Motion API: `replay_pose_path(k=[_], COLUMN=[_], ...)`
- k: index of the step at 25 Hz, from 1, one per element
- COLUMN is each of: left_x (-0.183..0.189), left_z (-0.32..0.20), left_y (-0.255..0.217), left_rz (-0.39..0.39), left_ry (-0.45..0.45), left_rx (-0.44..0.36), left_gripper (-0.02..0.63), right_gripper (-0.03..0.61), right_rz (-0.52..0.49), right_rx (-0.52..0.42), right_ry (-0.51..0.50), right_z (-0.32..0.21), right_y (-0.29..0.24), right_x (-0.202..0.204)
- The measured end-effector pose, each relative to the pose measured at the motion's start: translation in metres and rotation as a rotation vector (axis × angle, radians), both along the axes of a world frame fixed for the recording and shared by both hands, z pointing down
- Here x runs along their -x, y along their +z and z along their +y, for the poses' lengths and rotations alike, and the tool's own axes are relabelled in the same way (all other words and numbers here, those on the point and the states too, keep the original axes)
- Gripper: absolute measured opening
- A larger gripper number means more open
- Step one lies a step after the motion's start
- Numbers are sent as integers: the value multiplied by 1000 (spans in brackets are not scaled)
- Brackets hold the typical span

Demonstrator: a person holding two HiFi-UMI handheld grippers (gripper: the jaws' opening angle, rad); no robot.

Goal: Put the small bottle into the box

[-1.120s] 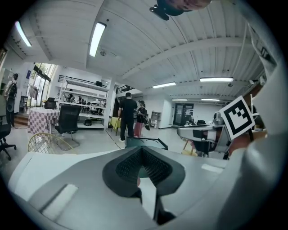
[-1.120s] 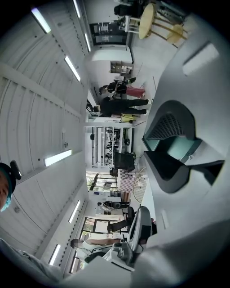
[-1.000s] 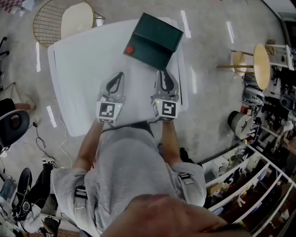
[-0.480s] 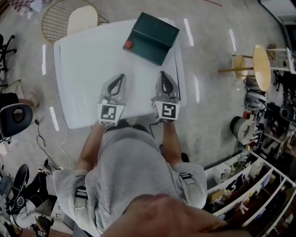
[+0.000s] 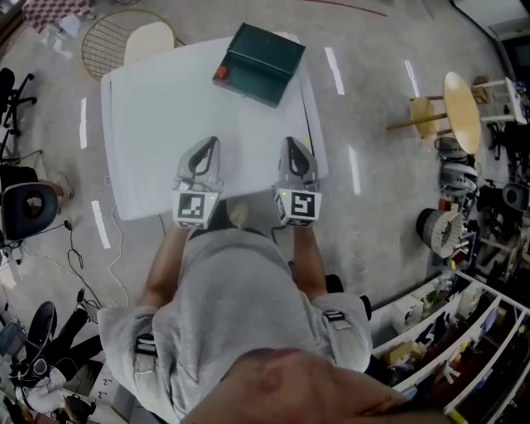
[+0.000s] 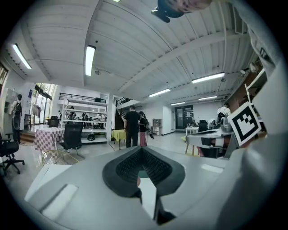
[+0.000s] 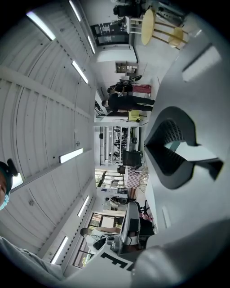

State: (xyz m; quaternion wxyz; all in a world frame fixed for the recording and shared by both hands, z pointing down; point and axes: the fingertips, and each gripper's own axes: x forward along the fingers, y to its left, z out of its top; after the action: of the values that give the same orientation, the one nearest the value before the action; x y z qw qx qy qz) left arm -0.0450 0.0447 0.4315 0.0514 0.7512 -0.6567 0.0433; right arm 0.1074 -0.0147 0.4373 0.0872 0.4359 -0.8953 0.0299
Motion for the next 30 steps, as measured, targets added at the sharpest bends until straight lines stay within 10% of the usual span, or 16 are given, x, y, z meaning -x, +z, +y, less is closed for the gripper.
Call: replay_pose_path(k=[14,30], left_x=[-61,-76], left_z=[87,112], left_y=[-13,-22], left_rz=[-19,-34], left_ry=[-22,-31], left_rx=[-15,-35], left_gripper=[11,11], right_gripper=[3,3], right_rz=[-20,-22], right_rx=[-45,-65], right_ry=[32,0], right_z=[85,112], right_y=[-7,-13], right_x=[-89,-100])
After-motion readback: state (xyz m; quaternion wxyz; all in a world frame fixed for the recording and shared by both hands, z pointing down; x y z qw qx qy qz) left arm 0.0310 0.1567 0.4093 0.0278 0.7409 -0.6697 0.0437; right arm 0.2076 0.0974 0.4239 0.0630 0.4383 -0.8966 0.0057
